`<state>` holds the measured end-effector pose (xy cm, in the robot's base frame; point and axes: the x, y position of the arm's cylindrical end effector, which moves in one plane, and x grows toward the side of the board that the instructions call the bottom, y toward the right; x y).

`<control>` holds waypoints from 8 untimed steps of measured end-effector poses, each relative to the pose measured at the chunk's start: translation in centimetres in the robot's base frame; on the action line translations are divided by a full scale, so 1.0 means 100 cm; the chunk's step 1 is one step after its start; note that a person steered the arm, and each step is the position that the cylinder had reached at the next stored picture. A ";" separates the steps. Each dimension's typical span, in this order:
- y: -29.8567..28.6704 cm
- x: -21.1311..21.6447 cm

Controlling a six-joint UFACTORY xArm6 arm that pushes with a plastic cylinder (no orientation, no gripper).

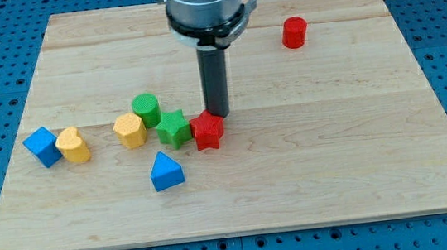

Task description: Place the blue triangle towards the bottom left side of the yellow hexagon

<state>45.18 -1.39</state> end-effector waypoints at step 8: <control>-0.093 0.138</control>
<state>58.97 -10.66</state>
